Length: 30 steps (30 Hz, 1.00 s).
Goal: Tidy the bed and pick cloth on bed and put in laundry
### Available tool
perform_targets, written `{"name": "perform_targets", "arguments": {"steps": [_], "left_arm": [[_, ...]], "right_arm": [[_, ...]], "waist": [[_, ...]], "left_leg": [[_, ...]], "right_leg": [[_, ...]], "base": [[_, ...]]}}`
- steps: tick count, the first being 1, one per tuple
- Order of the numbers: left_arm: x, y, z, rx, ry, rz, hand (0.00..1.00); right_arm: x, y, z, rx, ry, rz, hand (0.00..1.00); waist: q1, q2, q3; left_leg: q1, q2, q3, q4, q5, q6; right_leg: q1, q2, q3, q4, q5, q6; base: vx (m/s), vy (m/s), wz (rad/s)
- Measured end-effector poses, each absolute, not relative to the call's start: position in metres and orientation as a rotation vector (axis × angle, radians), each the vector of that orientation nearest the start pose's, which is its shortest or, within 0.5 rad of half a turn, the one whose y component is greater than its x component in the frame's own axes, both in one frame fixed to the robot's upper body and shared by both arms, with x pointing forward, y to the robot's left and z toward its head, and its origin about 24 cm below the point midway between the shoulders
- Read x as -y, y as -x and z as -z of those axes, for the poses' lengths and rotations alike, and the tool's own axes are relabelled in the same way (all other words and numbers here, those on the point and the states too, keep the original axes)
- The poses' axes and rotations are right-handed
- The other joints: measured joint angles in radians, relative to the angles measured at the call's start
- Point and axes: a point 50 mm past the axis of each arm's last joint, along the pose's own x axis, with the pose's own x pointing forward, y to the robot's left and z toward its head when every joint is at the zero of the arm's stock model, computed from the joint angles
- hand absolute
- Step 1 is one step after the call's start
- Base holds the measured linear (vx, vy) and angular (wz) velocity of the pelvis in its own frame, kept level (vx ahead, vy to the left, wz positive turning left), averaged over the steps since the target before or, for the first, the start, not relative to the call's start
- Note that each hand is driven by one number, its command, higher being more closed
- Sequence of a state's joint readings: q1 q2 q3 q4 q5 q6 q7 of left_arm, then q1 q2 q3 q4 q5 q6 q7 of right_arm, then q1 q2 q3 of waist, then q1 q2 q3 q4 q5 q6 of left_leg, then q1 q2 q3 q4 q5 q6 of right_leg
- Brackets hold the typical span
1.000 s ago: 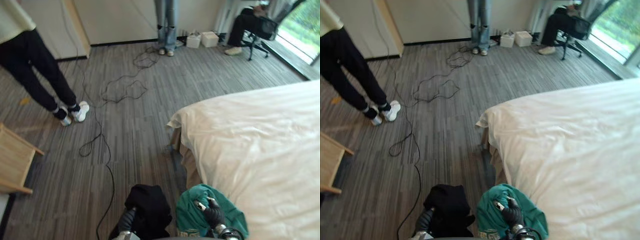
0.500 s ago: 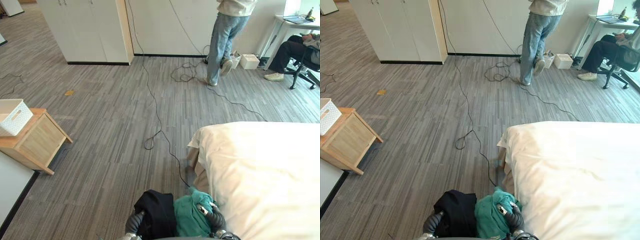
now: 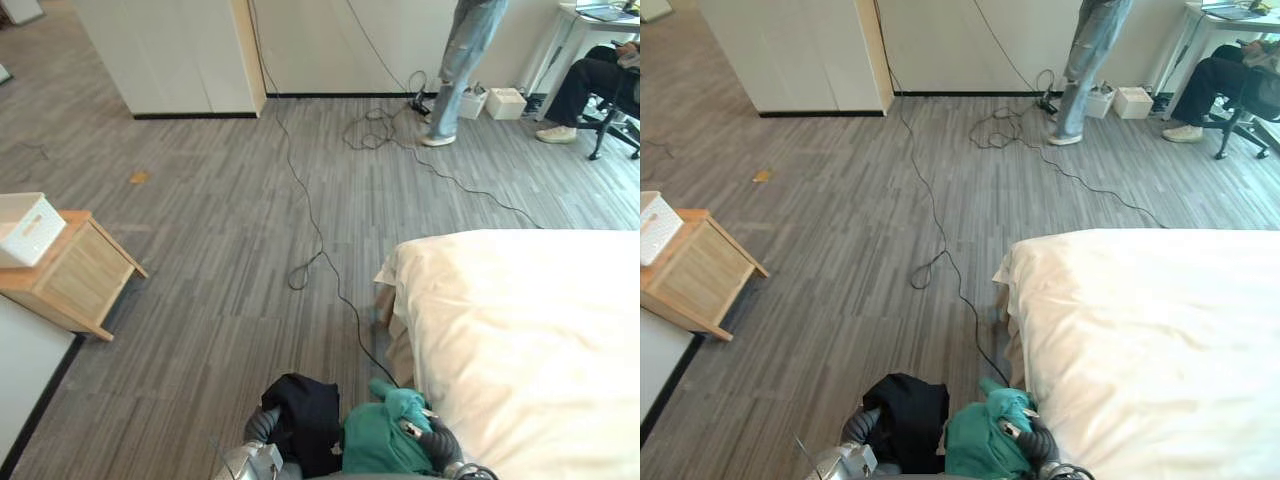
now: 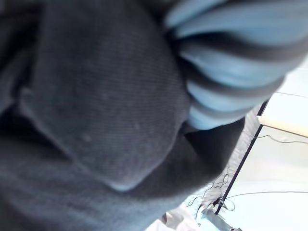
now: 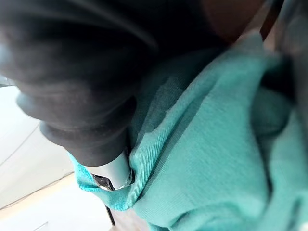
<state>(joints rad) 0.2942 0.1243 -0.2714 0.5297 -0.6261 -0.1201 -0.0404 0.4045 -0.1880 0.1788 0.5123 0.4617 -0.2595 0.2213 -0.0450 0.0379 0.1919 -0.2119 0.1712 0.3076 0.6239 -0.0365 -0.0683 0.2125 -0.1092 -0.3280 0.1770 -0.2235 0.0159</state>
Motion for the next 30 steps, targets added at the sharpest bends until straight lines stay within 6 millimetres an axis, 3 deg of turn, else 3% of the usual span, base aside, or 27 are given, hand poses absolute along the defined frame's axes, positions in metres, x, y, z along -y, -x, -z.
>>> {"name": "perform_targets", "arguments": {"steps": [1, 2, 4, 5, 6, 9, 11, 12, 13, 14, 15, 17, 19, 20, 21, 23, 24, 26, 27, 28, 29, 30], "left_arm": [[-0.141, -0.119, 0.115, -0.719, 0.461, -0.069, 1.0], [-0.14, -0.118, 0.115, -0.719, 0.466, -0.076, 1.0], [-0.14, -0.118, 0.115, -0.724, 0.466, -0.116, 1.0], [-0.14, -0.117, 0.115, -0.727, 0.464, -0.126, 1.0], [-0.145, -0.116, 0.115, -0.725, 0.457, -0.153, 1.0], [-0.155, -0.119, 0.114, -0.709, 0.459, -0.239, 1.0], [-0.158, -0.119, 0.114, -0.71, 0.457, -0.294, 1.0], [-0.16, -0.118, 0.114, -0.714, 0.449, -0.315, 1.0], [-0.165, -0.118, 0.114, -0.715, 0.441, -0.335, 1.0], [-0.17, -0.117, 0.114, -0.716, 0.432, -0.346, 1.0], [-0.175, -0.116, 0.115, -0.725, 0.417, -0.36, 1.0], [-0.181, -0.111, 0.117, -0.744, 0.4, -0.397, 1.0], [-0.184, -0.111, 0.117, -0.741, 0.405, -0.423, 1.0], [-0.185, -0.113, 0.116, -0.738, 0.406, -0.425, 1.0], [-0.184, -0.114, 0.116, -0.735, 0.411, -0.423, 1.0], [-0.183, -0.118, 0.117, -0.739, 0.444, -0.417, 1.0], [-0.184, -0.118, 0.119, -0.75, 0.463, -0.403, 1.0], [-0.185, -0.114, 0.121, -0.756, 0.488, -0.363, 1.0], [-0.186, -0.108, 0.122, -0.763, 0.503, -0.359, 1.0], [-0.183, -0.1, 0.124, -0.776, 0.522, -0.35, 1.0], [-0.179, -0.093, 0.126, -0.787, 0.535, -0.35, 1.0], [-0.172, -0.081, 0.129, -0.815, 0.561, -0.356, 1.0]], "right_arm": [[0.185, -0.096, 0.106, -0.611, -0.294, -0.017, 1.0], [0.185, -0.097, 0.105, -0.604, -0.293, -0.017, 1.0], [0.184, -0.098, 0.098, -0.572, -0.286, -0.032, 1.0], [0.185, -0.097, 0.098, -0.57, -0.28, -0.032, 1.0], [0.184, -0.096, 0.099, -0.577, -0.275, -0.035, 1.0], [0.182, -0.1, 0.097, -0.562, -0.276, -0.046, 1.0], [0.187, -0.101, 0.096, -0.563, -0.269, -0.032, 1.0], [0.19, -0.104, 0.095, -0.554, -0.256, -0.029, 1.0], [0.189, -0.108, 0.094, -0.545, -0.251, -0.03, 1.0], [0.187, -0.11, 0.094, -0.54, -0.248, -0.033, 1.0], [0.184, -0.111, 0.096, -0.544, -0.245, -0.036, 1.0], [0.182, -0.107, 0.098, -0.562, -0.217, -0.051, 1.0], [0.181, -0.107, 0.098, -0.561, -0.222, -0.048, 1.0], [0.181, -0.108, 0.097, -0.554, -0.23, -0.042, 1.0], [0.181, -0.108, 0.097, -0.552, -0.236, -0.032, 1.0], [0.183, -0.108, 0.097, -0.549, -0.248, -0.01, 1.0], [0.182, -0.108, 0.097, -0.557, -0.254, -0.008, 1.0], [0.181, -0.11, 0.092, -0.54, -0.266, -0.006, 1.0], [0.179, -0.112, 0.089, -0.524, -0.273, -0.012, 1.0], [0.179, -0.116, 0.083, -0.492, -0.277, -0.014, 1.0], [0.18, -0.117, 0.08, -0.486, -0.275, -0.015, 1.0], [0.184, -0.113, 0.076, -0.484, -0.262, -0.013, 1.0]], "waist": [[0.001, 0.013, 0.002], [0.001, 0.014, 0.003], [0.003, 0.018, 0.005], [0.006, 0.019, 0.005], [0.012, 0.001, 0.006], [0.026, -0.019, -0.002], [0.035, -0.035, -0.012], [0.035, -0.034, -0.02], [0.034, -0.058, -0.023], [0.032, -0.086, -0.028], [0.032, -0.102, -0.03], [0.028, -0.095, -0.027], [0.01, -0.094, -0.028], [0.0, -0.081, -0.027], [-0.001, -0.072, -0.024], [-0.001, -0.041, -0.009], [0.001, -0.039, -0.008], [0.004, -0.043, -0.006], [0.006, -0.056, 0.0], [0.004, -0.056, 0.002], [0.001, -0.042, -0.005], [-0.013, -0.017, -0.029]], "left_leg": [[0.013, -0.008, 0.045, -0.065, -0.036, 0.006], [0.018, -0.017, 0.063, -0.108, -0.036, 0.006], [0.054, -0.076, 0.135, -0.379, -0.013, -0.011], [0.062, -0.083, 0.136, -0.408, 0.03, 0.027], [0.088, -0.104, 0.145, -0.416, 0.025, 0.11], [0.068, -0.105, 0.172, -0.302, -0.085, 0.142], [0.093, -0.127, 0.186, -0.32, -0.108, 0.162], [0.127, -0.146, 0.19, -0.352, -0.121, 0.167], [0.152, -0.168, 0.192, -0.376, -0.132, 0.165], [0.174, -0.191, 0.188, -0.392, -0.144, 0.156], [0.207, -0.207, 0.175, -0.413, -0.149, 0.157], [0.307, -0.206, 0.117, -0.456, -0.16, 0.152], [0.35, -0.195, 0.071, -0.476, -0.164, 0.146], [0.363, -0.173, 0.02, -0.478, -0.168, 0.139], [0.367, -0.16, -0.002, -0.478, -0.17, 0.136], [0.393, -0.112, -0.072, -0.474, -0.179, 0.12], [0.407, -0.099, -0.107, -0.472, -0.181, 0.114], [0.444, -0.076, -0.152, -0.461, -0.222, 0.04], [0.472, -0.069, -0.174, -0.457, -0.254, 0.003], [0.503, -0.042, -0.201, -0.435, -0.324, -0.024], [0.516, -0.018, -0.22, -0.424, -0.353, -0.021], [0.54, 0.032, -0.234, -0.436, -0.389, 0.022]], "right_leg": [[0.0, 0.0, -0.002, -0.001, -0.006, 0.004], [0.003, -0.003, -0.003, -0.001, -0.008, 0.004], [0.012, -0.013, -0.012, -0.006, -0.027, 0.027], [0.02, -0.013, -0.011, -0.005, -0.033, 0.033], [0.047, -0.029, -0.008, -0.018, -0.044, 0.042], [0.077, -0.053, -0.001, -0.056, -0.028, 0.064], [0.02, -0.087, 0.026, 0.083, -0.028, 0.071], [-0.068, -0.129, 0.057, 0.293, -0.029, 0.107], [-0.157, -0.176, 0.091, 0.494, -0.001, 0.178], [-0.248, -0.218, 0.125, 0.684, 0.066, 0.253], [-0.321, -0.255, 0.125, 0.833, 0.096, 0.227], [-0.395, -0.275, 0.045, 0.963, 0.057, 0.093], [-0.44, -0.265, -0.005, 0.909, 0.012, 0.063], [-0.479, -0.233, -0.027, 0.792, -0.016, 0.047], [-0.492, -0.215, -0.031, 0.732, -0.018, 0.045], [-0.514, -0.156, -0.023, 0.438, 0.014, 0.06], [-0.513, -0.143, 0.002, 0.255, 0.078, 0.068], [-0.51, -0.138, 0.083, 0.037, 0.199, 0.099], [-0.513, -0.152, 0.134, 0.012, 0.219, 0.105], [-0.53, -0.161, 0.176, 0.11, 0.251, 0.103], [-0.561, -0.146, 0.18, 0.216, 0.257, 0.102], [-0.586, -0.118, 0.149, 0.326, 0.231, 0.073]], "base": [[0.08, 0.008, 0.18], [0.11, 0.056, 0.15], [0.15, 0.095, 0.09], [0.19, 0.117, -0.04], [0.32, 0.124, -0.1], [0.32, 0.092, -0.13], [0.33, 0.113, -0.14], [0.32, 0.152, -0.06], [0.31, 0.139, 0.02], [0.38, 0.134, 0.14], [0.41, 0.081, 0.24], [0.37, 0.031, 0.43], [0.38, -0.074, 0.88], [0.45, -0.139, 1.06], [0.38, -0.181, 1.11], [0.33, -0.214, 1.02], [0.39, -0.301, 1.09], [0.41, -0.355, 1.07], [0.42, -0.459, 1.03], [0.41, -0.498, 0.83], [0.43, -0.559, 0.82], [0.64, -0.659, 0.51]]}}
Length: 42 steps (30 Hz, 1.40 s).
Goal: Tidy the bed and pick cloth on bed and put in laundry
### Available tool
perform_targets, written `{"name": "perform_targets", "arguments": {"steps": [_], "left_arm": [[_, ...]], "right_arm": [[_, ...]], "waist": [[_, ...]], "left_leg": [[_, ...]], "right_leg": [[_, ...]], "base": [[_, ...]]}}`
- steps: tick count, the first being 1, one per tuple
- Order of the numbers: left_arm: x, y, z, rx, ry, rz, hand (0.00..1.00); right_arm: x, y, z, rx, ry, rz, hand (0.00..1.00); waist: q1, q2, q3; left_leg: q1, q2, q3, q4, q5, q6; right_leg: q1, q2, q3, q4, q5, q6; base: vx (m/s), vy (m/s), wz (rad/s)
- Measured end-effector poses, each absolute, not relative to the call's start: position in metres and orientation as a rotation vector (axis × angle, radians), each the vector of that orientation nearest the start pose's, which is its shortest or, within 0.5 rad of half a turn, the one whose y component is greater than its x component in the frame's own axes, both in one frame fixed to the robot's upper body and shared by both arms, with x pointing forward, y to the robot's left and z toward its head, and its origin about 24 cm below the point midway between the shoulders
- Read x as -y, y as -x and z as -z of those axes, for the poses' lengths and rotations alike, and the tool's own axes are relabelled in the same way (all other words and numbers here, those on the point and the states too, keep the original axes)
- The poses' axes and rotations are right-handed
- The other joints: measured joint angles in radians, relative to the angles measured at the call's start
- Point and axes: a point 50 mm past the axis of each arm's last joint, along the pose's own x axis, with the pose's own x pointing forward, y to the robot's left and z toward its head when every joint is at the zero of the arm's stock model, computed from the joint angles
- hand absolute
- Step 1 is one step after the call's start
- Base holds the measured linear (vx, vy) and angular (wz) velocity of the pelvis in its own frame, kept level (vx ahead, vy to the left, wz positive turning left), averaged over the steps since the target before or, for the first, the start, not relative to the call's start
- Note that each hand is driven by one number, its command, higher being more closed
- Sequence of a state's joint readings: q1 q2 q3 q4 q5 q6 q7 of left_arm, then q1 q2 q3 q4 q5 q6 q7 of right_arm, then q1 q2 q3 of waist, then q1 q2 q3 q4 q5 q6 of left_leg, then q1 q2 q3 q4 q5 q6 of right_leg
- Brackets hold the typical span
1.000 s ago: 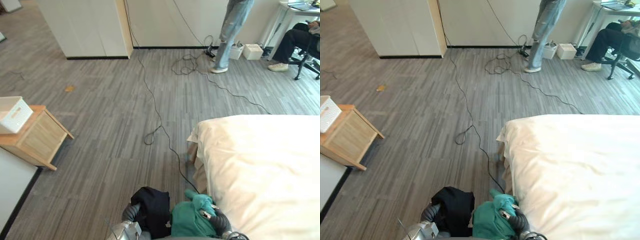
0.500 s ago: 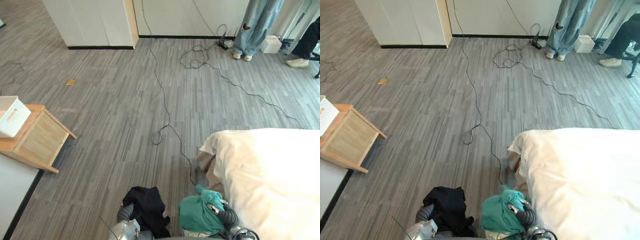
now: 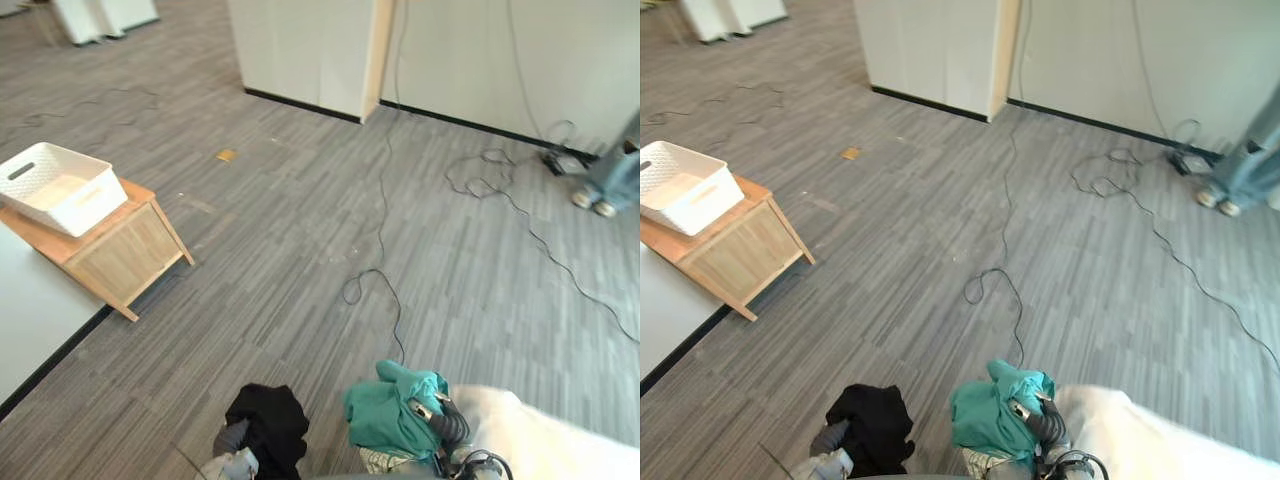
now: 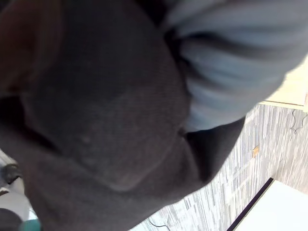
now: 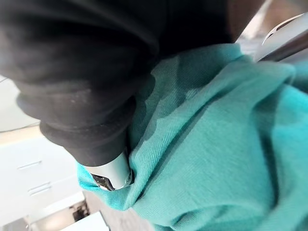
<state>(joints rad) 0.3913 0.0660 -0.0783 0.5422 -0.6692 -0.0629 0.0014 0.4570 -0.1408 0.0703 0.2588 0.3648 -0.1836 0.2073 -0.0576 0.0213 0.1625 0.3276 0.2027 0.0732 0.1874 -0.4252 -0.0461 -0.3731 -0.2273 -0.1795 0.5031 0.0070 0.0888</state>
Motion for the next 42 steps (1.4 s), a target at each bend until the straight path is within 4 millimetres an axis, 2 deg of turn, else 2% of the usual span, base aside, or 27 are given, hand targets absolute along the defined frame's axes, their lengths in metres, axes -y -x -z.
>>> {"name": "perform_targets", "arguments": {"steps": [1, 2, 3, 4, 6, 8, 11, 15, 16, 17, 18, 19, 20, 21, 23, 25, 28, 29, 33, 35, 36, 37, 38, 39, 40, 41, 42], "left_arm": [[-0.167, -0.074, 0.13, -0.825, 0.586, -0.372, 1.0], [-0.163, -0.077, 0.13, -0.822, 0.6, -0.368, 1.0], [-0.157, -0.083, 0.126, -0.788, 0.636, -0.372, 1.0], [-0.154, -0.087, 0.125, -0.771, 0.67, -0.373, 1.0], [-0.158, -0.092, 0.123, -0.745, 0.694, -0.386, 1.0], [-0.161, -0.094, 0.121, -0.704, 0.718, -0.392, 1.0], [-0.164, -0.091, 0.117, -0.659, 0.779, -0.457, 1.0], [-0.166, -0.086, 0.116, -0.654, 0.824, -0.514, 1.0], [-0.165, -0.087, 0.116, -0.654, 0.828, -0.512, 1.0], [-0.165, -0.087, 0.116, -0.651, 0.831, -0.511, 1.0], [-0.166, -0.086, 0.116, -0.653, 0.829, -0.516, 1.0], [-0.17, -0.086, 0.117, -0.657, 0.821, -0.532, 1.0], [-0.17, -0.086, 0.117, -0.657, 0.821, -0.534, 1.0], [-0.189, -0.089, 0.116, -0.624, 0.8, -0.588, 1.0], [-0.188, -0.091, 0.117, -0.637, 0.776, -0.579, 1.0], [-0.181, -0.096, 0.115, -0.637, 0.739, -0.536, 1.0], [-0.175, -0.106, 0.108, -0.612, 0.702, -0.479, 1.0], [-0.173, -0.11, 0.107, -0.608, 0.687, -0.458, 1.0], [-0.172, -0.104, 0.109, -0.647, 0.624, -0.428, 1.0], [-0.176, -0.093, 0.111, -0.674, 0.601, -0.441, 1.0], [-0.176, -0.087, 0.112, -0.687, 0.602, -0.45, 1.0], [-0.172, -0.075, 0.116, -0.731, 0.617, -0.46, 1.0], [-0.164, -0.07, 0.118, -0.751, 0.647, -0.45, 1.0], [-0.158, -0.071, 0.118, -0.758, 0.669, -0.438, 1.0], [-0.153, -0.073, 0.118, -0.74, 0.702, -0.426, 1.0], [-0.151, -0.078, 0.117, -0.722, 0.713, -0.403, 1.0], [-0.15, -0.081, 0.117, -0.718, 0.714, -0.387, 1.0]], "right_arm": [[0.187, -0.119, 0.072, -0.468, -0.241, -0.021, 1.0], [0.188, -0.126, 0.071, -0.461, -0.233, -0.025, 1.0], [0.192, -0.136, 0.068, -0.451, -0.206, -0.047, 1.0], [0.194, -0.145, 0.064, -0.431, -0.19, -0.062, 1.0], [0.195, -0.153, 0.064, -0.427, -0.183, -0.064, 1.0], [0.195, -0.154, 0.065, -0.427, -0.182, -0.074, 1.0], [0.194, -0.155, 0.062, -0.42, -0.162, -0.132, 1.0], [0.191, -0.148, 0.064, -0.468, -0.124, -0.17, 1.0], [0.191, -0.148, 0.064, -0.471, -0.125, -0.164, 1.0], [0.192, -0.149, 0.064, -0.473, -0.125, -0.16, 1.0], [0.191, -0.15, 0.064, -0.472, -0.13, -0.156, 1.0], [0.189, -0.154, 0.066, -0.477, -0.155, -0.139, 1.0], [0.189, -0.154, 0.067, -0.477, -0.156, -0.139, 1.0], [0.175, -0.172, 0.064, -0.447, -0.204, -0.147, 1.0], [0.179, -0.176, 0.062, -0.435, -0.213, -0.114, 1.0], [0.183, -0.167, 0.066, -0.459, -0.227, -0.061, 1.0], [0.179, -0.153, 0.07, -0.467, -0.28, -0.004, 1.0], [0.178, -0.149, 0.07, -0.467, -0.301, 0.011, 1.0], [0.184, -0.142, 0.07, -0.458, -0.326, 0.046, 1.0], [0.187, -0.133, 0.069, -0.465, -0.348, 0.073, 1.0], [0.189, -0.131, 0.067, -0.46, -0.352, 0.083, 1.0], [0.197, -0.13, 0.065, -0.455, -0.346, 0.109, 1.0], [0.203, -0.134, 0.06, -0.436, -0.345, 0.129, 1.0], [0.208, -0.139, 0.057, -0.413, -0.345, 0.152, 1.0], [0.217, -0.145, 0.052, -0.385, -0.335, 0.197, 1.0], [0.218, -0.146, 0.052, -0.38, -0.336, 0.221, 1.0], [0.22, -0.144, 0.053, -0.384, -0.333, 0.24, 1.0]], "waist": [[0.012, 0.035, -0.012], [0.016, 0.052, -0.009], [0.022, 0.067, -0.001], [0.027, 0.1, 0.01], [0.034, 0.085, 0.028], [0.062, 0.066, 0.04], [0.101, 0.064, 0.042], [0.101, 0.056, 0.044], [0.102, 0.049, 0.043], [0.105, 0.052, 0.04], [0.112, 0.057, 0.032], [0.135, 0.038, 0.018], [0.135, 0.036, 0.018], [0.155, -0.066, 0.017], [0.12, -0.065, 0.021], [0.097, -0.036, 0.034], [0.07, -0.006, 0.038], [0.072, -0.012, 0.039], [0.072, -0.021, 0.048], [0.067, -0.038, 0.04], [0.064, -0.036, 0.032], [0.049, -0.009, 0.002], [0.044, 0.043, -0.018], [0.037, 0.061, -0.018], [0.036, 0.085, -0.012], [0.036, 0.103, -0.004], [0.039, 0.111, 0.001]], "left_leg": [[-0.041, 0.045, -0.031, 0.141, 0.04, 0.051], [-0.111, 0.061, -0.048, 0.285, 0.094, 0.053], [-0.243, 0.098, -0.085, 0.509, 0.235, 0.058], [-0.358, 0.129, -0.109, 0.726, 0.3, 0.041], [-0.449, 0.069, -0.124, 0.898, 0.287, 0.032], [-0.503, -0.042, -0.099, 0.887, 0.247, 0.001], [-0.596, -0.17, 0.042, 0.589, 0.204, -0.056], [-0.609, -0.194, 0.486, 0.221, 0.216, -0.042], [-0.583, -0.216, 0.617, 0.151, 0.214, 0.004], [-0.564, -0.248, 0.638, 0.087, 0.203, 0.136], [-0.554, -0.256, 0.624, 0.056, 0.194, 0.197], [-0.557, -0.251, 0.569, 0.042, 0.262, 0.335], [-0.558, -0.251, 0.569, 0.043, 0.263, 0.335], [-0.556, -0.276, 0.528, 0.106, 0.234, 0.329], [-0.496, -0.291, 0.431, 0.13, 0.21, 0.325], [-0.378, -0.282, 0.242, 0.117, 0.208, 0.317], [-0.318, -0.226, 0.037, 0.085, 0.195, 0.242], [-0.311, -0.22, -0.01, 0.083, 0.188, 0.223], [-0.244, -0.198, -0.149, 0.118, 0.092, 0.142], [-0.182, -0.193, -0.224, 0.163, -0.008, 0.102], [-0.161, -0.182, -0.249, 0.168, -0.035, 0.091], [-0.138, -0.129, -0.282, 0.163, -0.058, 0.08], [-0.191, -0.091, -0.272, 0.287, -0.03, 0.056], [-0.259, -0.07, -0.248, 0.396, 0.01, 0.023], [-0.349, -0.033, -0.204, 0.575, 0.123, -0.028], [-0.436, 0.0, -0.174, 0.757, 0.257, -0.029], [-0.474, -0.005, -0.174, 0.872, 0.269, -0.038]], "right_leg": [[-0.007, 0.036, -0.039, 0.082, -0.096, -0.036], [-0.003, 0.053, -0.04, 0.093, -0.12, -0.056], [0.016, 0.091, -0.046, 0.07, -0.139, -0.082], [0.07, 0.141, -0.058, 0.028, -0.155, -0.108], [0.172, 0.176, -0.049, -0.026, -0.184, -0.153], [0.291, 0.205, -0.026, -0.117, -0.196, -0.183], [0.399, 0.247, 0.0, -0.249, -0.206, -0.206], [0.58, 0.315, -0.11, -0.41, -0.232, -0.159], [0.622, 0.34, -0.178, -0.413, -0.253, -0.124], [0.625, 0.375, -0.237, -0.324, -0.292, -0.067], [0.6, 0.388, -0.254, -0.229, -0.315, -0.049], [0.512, 0.366, -0.265, 0.022, -0.346, -0.032], [0.51, 0.364, -0.265, 0.027, -0.345, -0.032], [0.325, 0.21, -0.275, 0.48, -0.269, 0.013], [0.281, 0.085, -0.294, 0.666, -0.26, -0.005], [0.275, 0.013, -0.253, 0.607, -0.282, -0.05], [0.197, 0.084, -0.079, 0.276, -0.286, -0.033], [0.167, 0.096, -0.017, 0.151, -0.277, -0.016], [0.098, 0.098, 0.178, -0.301, -0.078, 0.102], [0.076, 0.083, 0.227, -0.287, -0.06, 0.109], [0.062, 0.091, 0.233, -0.225, -0.037, 0.082], [0.039, 0.13, 0.197, -0.111, -0.044, 0.062], [0.024, 0.147, 0.144, -0.058, -0.102, 0.022], [0.027, 0.152, 0.117, -0.048, -0.121, 0.002], [0.059, 0.164, 0.08, -0.05, -0.141, -0.027], [0.117, 0.186, 0.059, -0.065, -0.171, -0.053], [0.155, 0.196, 0.043, -0.08, -0.186, -0.073]], "base": [[0.65, -0.683, 0.29], [0.55, -0.584, -0.17], [0.49, -0.528, -0.37], [0.49, -0.472, -0.36], [0.52, -0.438, -0.39], [0.44, -0.338, -0.52], [0.42, -0.219, -0.5], [0.59, -0.213, 0.49], [0.58, -0.185, 1.34], [0.58, -0.184, 1.33], [0.57, -0.165, 1.04], [0.44, -0.136, 0.43], [0.5, -0.186, 0.5], [0.62, -0.215, 0.91], [0.7, -0.185, 1.57], [0.59, -0.198, 2.07], [0.46, -0.317, 2.08], [0.37, -0.379, 1.72], [0.38, -0.472, 1.09], [0.45, -0.605, 1.07], [0.51, -0.649, 0.99], [0.55, -0.568, 0.93], [0.54, -0.536, 0.89], [0.51, -0.514, 0.71], [0.45, -0.517, 0.72], [0.43, -0.487, 0.62], [0.48, -0.42, 0.48]]}}
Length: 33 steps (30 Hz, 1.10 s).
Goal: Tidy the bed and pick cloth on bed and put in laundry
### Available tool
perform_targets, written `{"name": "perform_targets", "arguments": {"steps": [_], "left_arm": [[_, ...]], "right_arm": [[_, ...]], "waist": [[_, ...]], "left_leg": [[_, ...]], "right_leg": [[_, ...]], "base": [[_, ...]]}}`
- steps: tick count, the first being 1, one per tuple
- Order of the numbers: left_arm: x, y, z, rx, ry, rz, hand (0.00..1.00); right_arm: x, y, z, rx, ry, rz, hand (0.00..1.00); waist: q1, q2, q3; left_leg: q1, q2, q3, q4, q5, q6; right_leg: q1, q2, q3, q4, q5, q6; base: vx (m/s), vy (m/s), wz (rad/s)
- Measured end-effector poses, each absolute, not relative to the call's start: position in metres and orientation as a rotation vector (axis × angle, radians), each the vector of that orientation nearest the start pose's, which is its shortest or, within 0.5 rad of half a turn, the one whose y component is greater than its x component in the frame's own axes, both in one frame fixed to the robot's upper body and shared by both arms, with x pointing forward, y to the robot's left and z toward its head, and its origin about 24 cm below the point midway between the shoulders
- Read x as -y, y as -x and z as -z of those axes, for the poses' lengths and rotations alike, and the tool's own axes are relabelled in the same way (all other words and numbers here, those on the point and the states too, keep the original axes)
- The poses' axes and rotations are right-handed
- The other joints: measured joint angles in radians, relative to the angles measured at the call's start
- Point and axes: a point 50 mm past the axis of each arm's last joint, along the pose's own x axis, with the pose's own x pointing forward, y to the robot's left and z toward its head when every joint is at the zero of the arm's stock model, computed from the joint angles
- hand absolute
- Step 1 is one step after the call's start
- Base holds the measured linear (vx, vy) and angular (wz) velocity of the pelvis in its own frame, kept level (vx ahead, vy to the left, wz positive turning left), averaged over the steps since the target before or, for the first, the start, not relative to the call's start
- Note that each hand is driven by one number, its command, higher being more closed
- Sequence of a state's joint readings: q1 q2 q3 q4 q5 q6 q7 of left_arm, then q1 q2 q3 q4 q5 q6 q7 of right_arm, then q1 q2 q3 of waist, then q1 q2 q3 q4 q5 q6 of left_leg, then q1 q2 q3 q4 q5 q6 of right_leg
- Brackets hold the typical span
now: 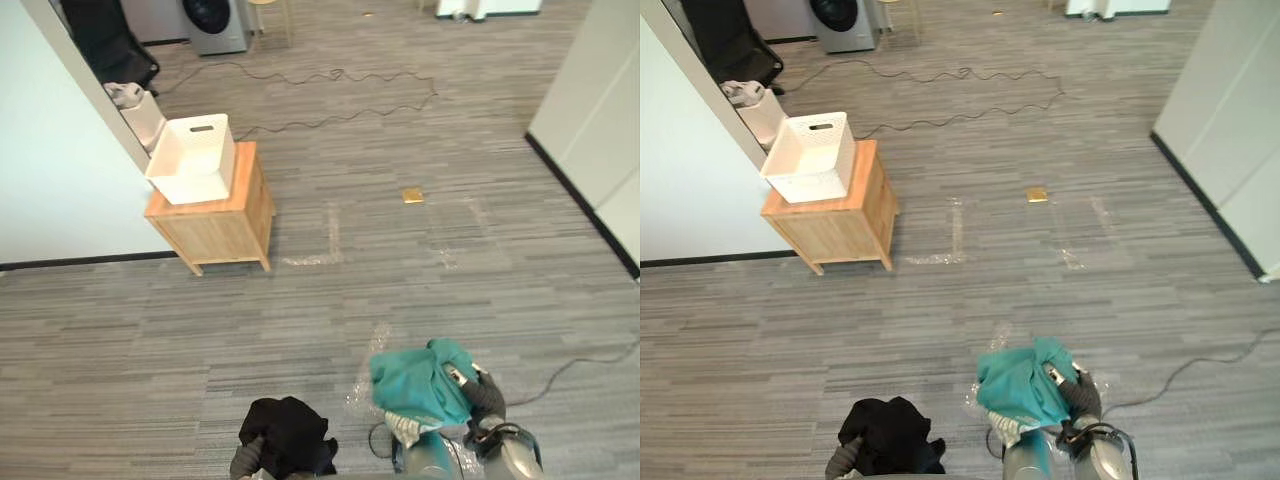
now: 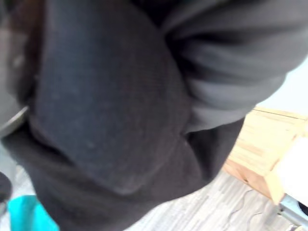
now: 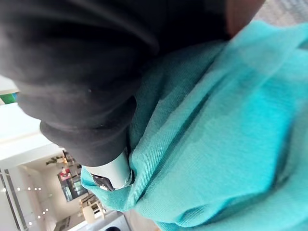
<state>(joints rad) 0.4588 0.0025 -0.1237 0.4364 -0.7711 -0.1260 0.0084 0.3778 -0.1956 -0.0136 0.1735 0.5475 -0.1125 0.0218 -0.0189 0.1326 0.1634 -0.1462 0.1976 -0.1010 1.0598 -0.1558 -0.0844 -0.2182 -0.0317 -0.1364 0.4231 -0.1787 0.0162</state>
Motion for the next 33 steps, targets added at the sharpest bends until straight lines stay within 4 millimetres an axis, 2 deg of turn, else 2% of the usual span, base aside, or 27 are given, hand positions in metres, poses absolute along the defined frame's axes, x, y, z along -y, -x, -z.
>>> {"name": "perform_targets", "arguments": {"steps": [1, 3, 5, 6, 7, 8, 10, 12, 13, 14, 15, 16, 17, 18, 19, 21, 23, 24, 25, 26, 27, 28, 29, 30, 31, 32, 33], "left_arm": [[-0.15, -0.086, 0.116, -0.699, 0.706, -0.37, 1.0], [-0.152, -0.09, 0.114, -0.677, 0.692, -0.366, 1.0], [-0.155, -0.098, 0.112, -0.654, 0.676, -0.352, 1.0], [-0.154, -0.103, 0.11, -0.64, 0.678, -0.342, 1.0], [-0.153, -0.106, 0.108, -0.628, 0.683, -0.336, 1.0], [-0.152, -0.107, 0.107, -0.624, 0.685, -0.335, 1.0], [-0.15, -0.11, 0.103, -0.601, 0.674, -0.319, 1.0], [-0.15, -0.111, 0.098, -0.577, 0.678, -0.316, 1.0], [-0.152, -0.113, 0.095, -0.559, 0.679, -0.314, 1.0], [-0.155, -0.115, 0.092, -0.546, 0.673, -0.31, 1.0], [-0.159, -0.119, 0.091, -0.529, 0.7, -0.317, 1.0], [-0.166, -0.123, 0.091, -0.523, 0.69, -0.324, 1.0], [-0.17, -0.125, 0.09, -0.514, 0.677, -0.323, 1.0], [-0.171, -0.13, 0.088, -0.507, 0.648, -0.305, 1.0], [-0.172, -0.132, 0.087, -0.501, 0.633, -0.298, 1.0], [-0.172, -0.132, 0.087, -0.502, 0.619, -0.298, 1.0], [-0.172, -0.137, 0.081, -0.474, 0.569, -0.28, 1.0], [-0.171, -0.139, 0.079, -0.456, 0.566, -0.274, 1.0], [-0.17, -0.144, 0.073, -0.419, 0.564, -0.259, 1.0], [-0.171, -0.146, 0.072, -0.412, 0.562, -0.255, 1.0], [-0.172, -0.149, 0.071, -0.409, 0.553, -0.245, 1.0], [-0.175, -0.148, 0.071, -0.413, 0.535, -0.237, 1.0], [-0.176, -0.145, 0.072, -0.421, 0.528, -0.237, 1.0], [-0.178, -0.137, 0.075, -0.438, 0.515, -0.243, 1.0], [-0.181, -0.126, 0.077, -0.456, 0.497, -0.248, 1.0], [-0.179, -0.122, 0.08, -0.473, 0.504, -0.257, 1.0], [-0.171, -0.109, 0.087, -0.518, 0.537, -0.279, 1.0]], "right_arm": [[0.222, -0.141, 0.055, -0.387, -0.333, 0.264, 1.0], [0.221, -0.141, 0.053, -0.354, -0.324, 0.278, 1.0], [0.218, -0.143, 0.049, -0.317, -0.309, 0.273, 1.0], [0.22, -0.142, 0.049, -0.312, -0.304, 0.284, 1.0], [0.221, -0.142, 0.049, -0.312, -0.3, 0.291, 1.0], [0.221, -0.141, 0.049, -0.313, -0.301, 0.292, 1.0], [0.226, -0.142, 0.048, -0.301, -0.292, 0.308, 1.0], [0.23, -0.146, 0.043, -0.273, -0.272, 0.298, 1.0], [0.231, -0.15, 0.041, -0.259, -0.28, 0.298, 1.0], [0.23, -0.15, 0.042, -0.256, -0.287, 0.301, 1.0], [0.227, -0.156, 0.04, -0.236, -0.293, 0.295, 1.0], [0.224, -0.16, 0.043, -0.235, -0.304, 0.298, 1.0], [0.223, -0.159, 0.046, -0.247, -0.312, 0.304, 1.0], [0.214, -0.159, 0.056, -0.288, -0.328, 0.3, 1.0], [0.21, -0.161, 0.057, -0.291, -0.33, 0.293, 1.0], [0.202, -0.164, 0.057, -0.29, -0.323, 0.274, 1.0], [0.196, -0.158, 0.058, -0.297, -0.338, 0.271, 1.0], [0.195, -0.157, 0.057, -0.294, -0.341, 0.272, 1.0], [0.196, -0.154, 0.055, -0.284, -0.341, 0.273, 1.0], [0.196, -0.154, 0.055, -0.285, -0.342, 0.275, 1.0], [0.195, -0.151, 0.057, -0.293, -0.348, 0.279, 1.0], [0.192, -0.15, 0.058, -0.299, -0.362, 0.283, 1.0], [0.19, -0.148, 0.059, -0.305, -0.368, 0.286, 1.0], [0.187, -0.143, 0.062, -0.32, -0.379, 0.287, 1.0], [0.184, -0.138, 0.064, -0.336, -0.383, 0.272, 1.0], [0.186, -0.137, 0.064, -0.338, -0.374, 0.264, 1.0], [0.193, -0.138, 0.062, -0.333, -0.342, 0.247, 1.0]], "waist": [[0.008, -0.01, 0.004], [0.011, -0.031, 0.012], [0.008, -0.05, 0.021], [0.007, -0.057, 0.026], [0.008, -0.065, 0.032], [0.007, -0.067, 0.033], [0.011, -0.077, 0.046], [0.025, -0.075, 0.046], [0.045, -0.101, 0.037], [0.046, -0.121, 0.03], [0.045, -0.136, 0.029], [0.026, -0.18, 0.021], [0.024, -0.191, 0.02], [0.018, -0.218, 0.026], [0.017, -0.215, 0.033], [0.008, -0.186, 0.05], [-0.014, -0.148, 0.06], [-0.022, -0.147, 0.059], [-0.022, -0.143, 0.062], [-0.022, -0.142, 0.063], [-0.022, -0.159, 0.062], [-0.021, -0.174, 0.073], [-0.021, -0.179, 0.073], [-0.023, -0.192, 0.062], [-0.019, -0.224, 0.029], [-0.019, -0.214, 0.022], [-0.02, -0.155, -0.005]], "left_leg": [[-0.058, -0.052, 0.022, 0.172, -0.003, -0.004], [-0.107, -0.093, 0.126, 0.201, -0.011, 0.007], [-0.158, -0.093, 0.253, 0.048, -0.045, 0.058], [-0.186, -0.094, 0.322, -0.127, -0.056, 0.075], [-0.192, -0.097, 0.402, -0.368, -0.051, 0.067], [-0.193, -0.096, 0.434, -0.462, -0.043, 0.059], [-0.2, -0.089, 0.502, -0.789, 0.041, 0.017], [-0.235, -0.043, 0.513, -0.849, 0.061, 0.001], [-0.257, -0.027, 0.521, -0.798, 0.058, 0.007], [-0.258, -0.033, 0.524, -0.76, 0.068, 0.022], [-0.244, -0.08, 0.518, -0.742, 0.126, 0.109], [-0.222, -0.123, 0.514, -0.744, 0.169, 0.197], [-0.202, -0.145, 0.512, -0.744, 0.161, 0.213], [-0.149, -0.185, 0.488, -0.766, 0.125, 0.222], [-0.116, -0.19, 0.47, -0.774, 0.114, 0.229], [-0.007, -0.189, 0.426, -0.819, 0.096, 0.223], [0.135, -0.189, 0.343, -0.893, 0.093, 0.216], [0.156, -0.188, 0.327, -0.904, 0.087, 0.205], [0.195, -0.188, 0.295, -0.923, 0.058, 0.165], [0.206, -0.188, 0.288, -0.926, 0.044, 0.158], [0.233, -0.192, 0.276, -0.926, 0.017, 0.137], [0.284, -0.201, 0.273, -0.924, -0.016, 0.095], [0.304, -0.197, 0.275, -0.922, -0.041, 0.086], [0.346, -0.192, 0.274, -0.906, -0.101, 0.074], [0.371, -0.195, 0.264, -0.855, -0.177, 0.049], [0.378, -0.18, 0.261, -0.832, -0.211, 0.045], [0.397, -0.11, 0.272, -0.822, -0.258, 0.034]], "right_leg": [[0.073, 0.002, -0.011, -0.026, -0.026, -0.033], [0.16, 0.003, -0.012, -0.097, -0.033, -0.044], [0.232, 0.002, -0.014, -0.168, -0.031, -0.049], [0.26, 0.001, -0.023, -0.2, -0.033, -0.051], [0.289, -0.004, -0.042, -0.224, -0.042, -0.049], [0.304, -0.004, -0.051, -0.233, -0.053, -0.044], [0.385, 0.007, -0.066, -0.249, -0.119, -0.026], [0.426, 0.022, -0.059, -0.231, -0.189, -0.007], [0.45, -0.007, -0.063, -0.217, -0.236, 0.012], [0.458, -0.027, -0.071, -0.182, -0.231, 0.02], [0.379, -0.08, -0.057, 0.077, -0.205, 0.055], [0.271, -0.155, -0.059, 0.342, -0.114, 0.095], [0.232, -0.191, -0.063, 0.441, -0.025, 0.082], [0.156, -0.253, -0.078, 0.599, 0.136, 0.053], [0.108, -0.271, -0.092, 0.673, 0.084, 0.032], [0.063, -0.25, -0.13, 0.669, 0.001, 0.043], [0.029, -0.188, -0.16, 0.423, -0.06, 0.06], [0.015, -0.173, -0.162, 0.33, -0.06, 0.059], [-0.03, -0.151, -0.155, 0.112, -0.035, 0.065], [-0.049, -0.144, -0.145, 0.022, -0.003, 0.07], [-0.067, -0.143, -0.118, -0.156, 0.078, 0.088], [-0.084, -0.148, -0.069, -0.257, 0.143, 0.108], [-0.083, -0.147, -0.047, -0.268, 0.163, 0.106], [-0.08, -0.151, -0.019, -0.249, 0.19, 0.083], [-0.083, -0.159, -0.006, -0.177, 0.193, 0.024], [-0.095, -0.148, 0.001, -0.14, 0.245, 0.01], [-0.107, -0.095, -0.046, -0.081, 0.231, 0.002]], "base": [[0.31, -0.241, 0.22], [0.38, -0.282, 0.07], [0.39, -0.248, 0.02], [0.36, -0.136, 0.09], [0.35, -0.108, 0.14], [0.38, -0.054, 0.24], [0.48, 0.003, 0.22], [0.51, 0.09, -0.16], [0.65, 0.179, -0.37], [0.71, 0.171, -0.25], [0.92, 0.176, 0.17], [0.78, 0.132, 0.34], [0.91, 0.165, 0.57], [0.6, 0.099, 0.48], [0.72, 0.101, 0.5], [0.76, 0.078, 0.54], [0.69, -0.02, 0.97], [0.56, -0.113, 0.97], [0.43, -0.124, 0.69], [0.52, -0.173, 0.75], [0.51, -0.215, 0.75], [0.51, -0.236, 0.78], [0.51, -0.291, 0.8], [0.53, -0.367, 0.67], [0.55, -0.413, 0.54], [0.58, -0.46, 0.14], [0.59, -0.367, -0.28]]}}
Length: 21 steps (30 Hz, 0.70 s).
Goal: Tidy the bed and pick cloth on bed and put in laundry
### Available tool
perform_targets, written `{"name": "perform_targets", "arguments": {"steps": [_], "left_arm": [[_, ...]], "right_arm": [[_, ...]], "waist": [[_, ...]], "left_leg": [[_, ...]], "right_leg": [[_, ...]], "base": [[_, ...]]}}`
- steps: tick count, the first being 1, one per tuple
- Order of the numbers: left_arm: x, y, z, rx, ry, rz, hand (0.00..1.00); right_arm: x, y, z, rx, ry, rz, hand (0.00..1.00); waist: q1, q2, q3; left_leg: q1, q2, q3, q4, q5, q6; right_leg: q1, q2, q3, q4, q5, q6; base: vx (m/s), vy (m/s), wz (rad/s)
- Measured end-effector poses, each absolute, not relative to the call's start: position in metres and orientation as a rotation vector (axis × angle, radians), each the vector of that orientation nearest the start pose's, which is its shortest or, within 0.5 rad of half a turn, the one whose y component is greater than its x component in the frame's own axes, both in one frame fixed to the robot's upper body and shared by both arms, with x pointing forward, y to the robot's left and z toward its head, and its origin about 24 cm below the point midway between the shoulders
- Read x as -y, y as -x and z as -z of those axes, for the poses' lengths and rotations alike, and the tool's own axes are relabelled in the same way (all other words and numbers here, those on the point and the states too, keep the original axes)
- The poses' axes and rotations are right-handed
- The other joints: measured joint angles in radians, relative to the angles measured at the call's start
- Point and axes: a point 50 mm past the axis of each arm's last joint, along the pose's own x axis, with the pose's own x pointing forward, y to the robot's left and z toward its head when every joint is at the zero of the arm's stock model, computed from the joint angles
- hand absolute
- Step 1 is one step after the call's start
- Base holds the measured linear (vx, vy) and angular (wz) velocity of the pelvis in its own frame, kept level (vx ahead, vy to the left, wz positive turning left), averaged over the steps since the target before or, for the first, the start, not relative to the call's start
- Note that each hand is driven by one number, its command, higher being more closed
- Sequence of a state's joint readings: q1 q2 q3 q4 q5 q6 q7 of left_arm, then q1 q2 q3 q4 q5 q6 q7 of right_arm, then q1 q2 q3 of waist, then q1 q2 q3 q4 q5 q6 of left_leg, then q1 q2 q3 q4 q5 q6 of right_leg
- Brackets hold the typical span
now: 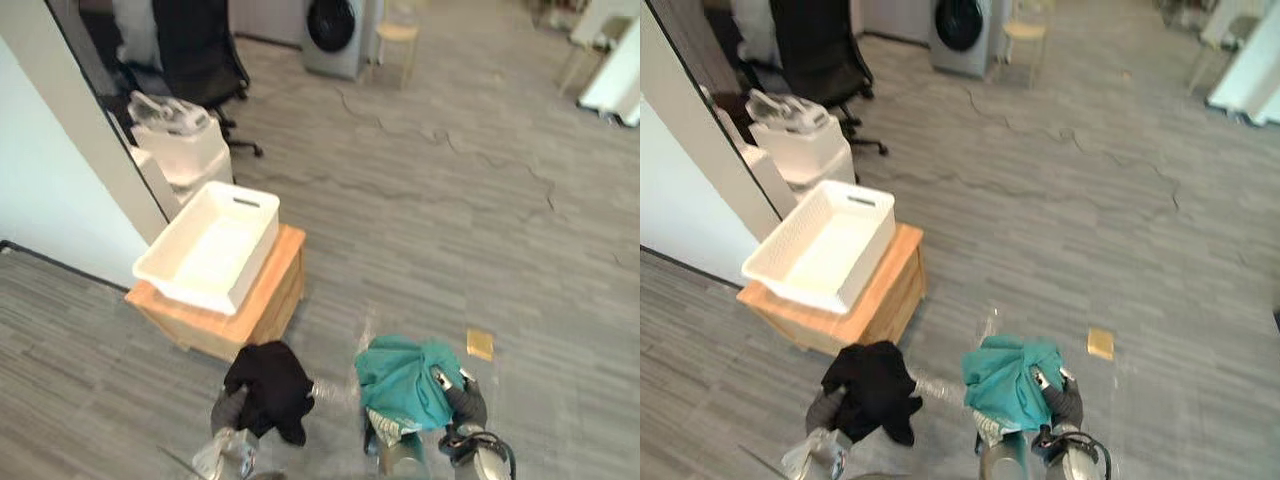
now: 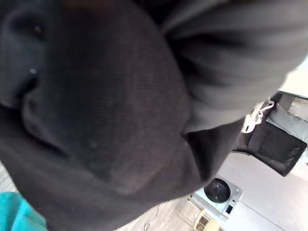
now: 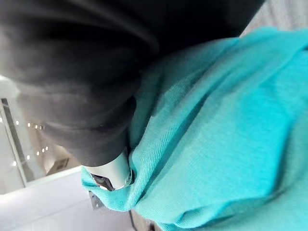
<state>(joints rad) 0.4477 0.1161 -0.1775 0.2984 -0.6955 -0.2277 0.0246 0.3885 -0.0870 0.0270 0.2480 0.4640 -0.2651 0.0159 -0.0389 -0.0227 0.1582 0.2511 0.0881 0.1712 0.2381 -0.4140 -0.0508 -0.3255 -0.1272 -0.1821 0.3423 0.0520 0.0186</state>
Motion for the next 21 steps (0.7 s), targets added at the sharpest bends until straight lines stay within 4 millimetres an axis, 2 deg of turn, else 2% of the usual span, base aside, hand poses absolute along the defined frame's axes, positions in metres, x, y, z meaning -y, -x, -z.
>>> {"name": "perform_targets", "arguments": {"steps": [1, 2, 3, 4, 6, 7, 9, 10, 11, 13, 14, 16, 17, 18, 19, 20, 21], "left_arm": [[-0.162, -0.105, 0.09, -0.532, 0.58, -0.29, 1.0], [-0.16, -0.108, 0.089, -0.529, 0.594, -0.286, 1.0], [-0.153, -0.12, 0.087, -0.508, 0.631, -0.27, 1.0], [-0.148, -0.127, 0.086, -0.494, 0.651, -0.263, 1.0], [-0.147, -0.133, 0.083, -0.479, 0.654, -0.243, 1.0], [-0.148, -0.133, 0.082, -0.47, 0.663, -0.237, 1.0], [-0.149, -0.135, 0.079, -0.449, 0.682, -0.223, 1.0], [-0.148, -0.136, 0.078, -0.445, 0.686, -0.216, 1.0], [-0.144, -0.138, 0.075, -0.433, 0.688, -0.186, 1.0], [-0.139, -0.14, 0.074, -0.426, 0.687, -0.164, 1.0], [-0.133, -0.142, 0.071, -0.42, 0.696, -0.15, 1.0], [-0.133, -0.141, 0.072, -0.425, 0.695, -0.15, 1.0], [-0.134, -0.14, 0.072, -0.43, 0.69, -0.149, 1.0], [-0.135, -0.139, 0.073, -0.434, 0.685, -0.15, 1.0], [-0.142, -0.137, 0.077, -0.458, 0.643, -0.146, 1.0], [-0.145, -0.135, 0.078, -0.473, 0.619, -0.134, 1.0], [-0.147, -0.135, 0.078, -0.483, 0.584, -0.101, 1.0]], "right_arm": [[0.198, -0.144, 0.059, -0.313, -0.319, 0.219, 1.0], [0.198, -0.149, 0.058, -0.303, -0.318, 0.212, 1.0], [0.201, -0.154, 0.056, -0.294, -0.307, 0.194, 1.0], [0.201, -0.16, 0.055, -0.283, -0.291, 0.166, 1.0], [0.204, -0.16, 0.056, -0.289, -0.269, 0.155, 1.0], [0.207, -0.16, 0.054, -0.279, -0.247, 0.145, 1.0], [0.212, -0.163, 0.05, -0.253, -0.206, 0.115, 1.0], [0.212, -0.163, 0.05, -0.253, -0.195, 0.102, 1.0], [0.212, -0.164, 0.049, -0.252, -0.182, 0.089, 1.0], [0.212, -0.165, 0.048, -0.249, -0.172, 0.081, 1.0], [0.211, -0.167, 0.048, -0.248, -0.162, 0.075, 1.0], [0.208, -0.17, 0.048, -0.248, -0.158, 0.067, 1.0], [0.206, -0.171, 0.048, -0.25, -0.159, 0.064, 1.0], [0.206, -0.171, 0.049, -0.251, -0.161, 0.066, 1.0], [0.202, -0.17, 0.054, -0.272, -0.177, 0.089, 1.0], [0.199, -0.169, 0.056, -0.279, -0.189, 0.102, 1.0], [0.195, -0.166, 0.058, -0.284, -0.211, 0.124, 1.0]], "waist": [[0.003, 0.071, -0.037], [-0.002, 0.08, -0.033], [-0.009, 0.099, -0.018], [0.006, 0.107, 0.005], [-0.001, 0.1, 0.016], [0.0, 0.099, 0.017], [0.001, 0.098, 0.016], [0.0, 0.094, 0.012], [0.0, 0.086, 0.004], [-0.004, 0.087, 0.0], [0.0, 0.088, -0.002], [0.001, 0.083, -0.006], [0.0, 0.093, -0.014], [0.001, 0.097, -0.018], [0.005, 0.062, -0.033], [-0.007, 0.047, -0.037], [-0.023, 0.04, -0.041]], "left_leg": [[-0.039, 0.069, 0.022, 0.104, 0.001, 0.01], [-0.105, 0.098, 0.034, 0.227, 0.018, 0.035], [-0.246, 0.165, 0.059, 0.51, 0.138, 0.105], [-0.325, 0.232, 0.085, 0.686, 0.185, 0.093], [-0.362, 0.245, 0.132, 0.714, 0.178, 0.085], [-0.373, 0.243, 0.169, 0.677, 0.178, 0.084], [-0.398, 0.226, 0.318, 0.532, 0.18, 0.081], [-0.397, 0.223, 0.414, 0.474, 0.18, 0.083], [-0.392, 0.207, 0.578, 0.383, 0.18, 0.093], [-0.392, 0.175, 0.66, 0.298, 0.181, 0.095], [-0.392, 0.123, 0.685, 0.188, 0.181, 0.096], [-0.377, 0.079, 0.679, 0.101, 0.181, 0.097], [-0.348, 0.052, 0.649, 0.016, 0.194, 0.116], [-0.345, 0.047, 0.631, -0.001, 0.224, 0.159], [-0.315, 0.007, 0.555, -0.034, 0.278, 0.201], [-0.301, -0.015, 0.506, -0.064, 0.29, 0.201], [-0.291, -0.034, 0.427, -0.087, 0.303, 0.192]], "right_leg": [[0.008, 0.045, -0.052, -0.004, -0.04, -0.015], [0.008, 0.052, -0.06, -0.004, -0.046, -0.029], [0.04, 0.077, -0.069, -0.034, -0.059, -0.048], [0.115, 0.096, -0.076, -0.078, -0.064, -0.062], [0.23, 0.088, -0.107, -0.125, -0.084, -0.084], [0.286, 0.086, -0.125, -0.161, -0.092, -0.083], [0.393, 0.086, -0.19, -0.267, -0.103, -0.068], [0.427, 0.086, -0.227, -0.3, -0.104, -0.066], [0.46, 0.087, -0.301, -0.34, -0.111, -0.06], [0.478, 0.09, -0.364, -0.341, -0.122, -0.042], [0.485, 0.094, -0.426, -0.314, -0.143, -0.011], [0.491, 0.093, -0.468, -0.255, -0.182, 0.023], [0.482, 0.087, -0.502, -0.12, -0.245, 0.033], [0.475, 0.082, -0.501, -0.076, -0.26, 0.023], [0.423, 0.016, -0.476, 0.142, -0.307, -0.019], [0.377, -0.023, -0.449, 0.274, -0.337, -0.036], [0.331, -0.03, -0.367, 0.326, -0.385, -0.036]], "base": [[0.6, -0.298, -0.27], [0.64, -0.369, -0.13], [0.49, -0.335, 0.05], [0.47, -0.354, 0.07], [0.47, -0.258, 0.32], [0.65, -0.407, 0.5], [0.45, -0.306, 0.5], [0.37, -0.216, 0.9], [0.37, -0.198, 0.96], [0.4, -0.171, 1.1], [0.4, -0.127, 1.21], [0.29, -0.049, 1.22], [0.24, 0.022, 1.05], [0.31, 0.036, 1.27], [0.29, 0.018, 1.12], [0.37, -0.028, 1.79], [0.45, -0.126, 2.19]]}}
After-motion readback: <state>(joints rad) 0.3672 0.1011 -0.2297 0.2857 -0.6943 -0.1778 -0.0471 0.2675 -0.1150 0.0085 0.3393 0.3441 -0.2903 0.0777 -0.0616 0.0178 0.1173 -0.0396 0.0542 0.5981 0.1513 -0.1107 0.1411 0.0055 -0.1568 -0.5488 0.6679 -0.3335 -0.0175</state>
